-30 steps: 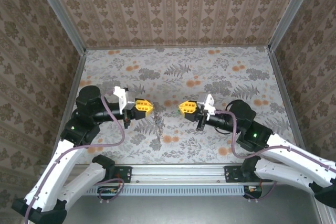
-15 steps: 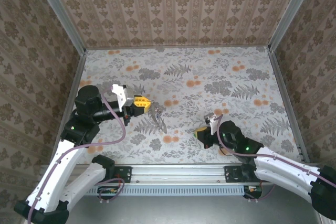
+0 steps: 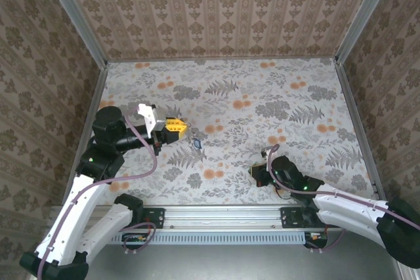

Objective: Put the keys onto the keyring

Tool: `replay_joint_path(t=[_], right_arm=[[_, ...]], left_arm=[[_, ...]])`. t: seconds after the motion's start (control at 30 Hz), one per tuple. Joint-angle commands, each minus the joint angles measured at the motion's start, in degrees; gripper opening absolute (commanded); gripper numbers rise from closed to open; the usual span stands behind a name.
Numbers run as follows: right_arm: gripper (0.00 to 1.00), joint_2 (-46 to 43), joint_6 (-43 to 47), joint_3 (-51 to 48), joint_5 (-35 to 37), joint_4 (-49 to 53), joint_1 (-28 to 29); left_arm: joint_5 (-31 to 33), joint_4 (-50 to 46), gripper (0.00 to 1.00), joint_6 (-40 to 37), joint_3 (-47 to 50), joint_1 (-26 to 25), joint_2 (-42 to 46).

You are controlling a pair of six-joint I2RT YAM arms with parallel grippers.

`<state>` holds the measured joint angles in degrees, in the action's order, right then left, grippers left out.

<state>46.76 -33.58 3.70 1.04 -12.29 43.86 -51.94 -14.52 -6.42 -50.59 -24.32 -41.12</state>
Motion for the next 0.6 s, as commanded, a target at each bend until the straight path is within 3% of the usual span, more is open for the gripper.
replay_joint_path(t=[0.0, 0.27, 0.47, 0.57], right_arm=[[0.00, -0.84, -3.14, -1.35, 4.00, -2.09, -0.35], [0.06, -7.08, -5.17, -3.96, 6.65, 2.77, -0.36], [0.15, -5.68, -6.62, -2.96, 7.30, 5.01, -0.59], [0.27, -4.11, -7.32, -1.30, 7.31, 7.43, -0.93]], left_arm=[[-1.97, 2.75, 0.00, 1.15, 0.40, 0.32, 1.05], [-2.21, 3.00, 0.00, 1.23, 0.49, 0.59, 1.13], [-2.52, 3.47, 0.00, 1.65, 0.59, 0.52, 1.48], [-2.55, 3.58, 0.00, 1.76, 0.67, 0.58, 1.78]])
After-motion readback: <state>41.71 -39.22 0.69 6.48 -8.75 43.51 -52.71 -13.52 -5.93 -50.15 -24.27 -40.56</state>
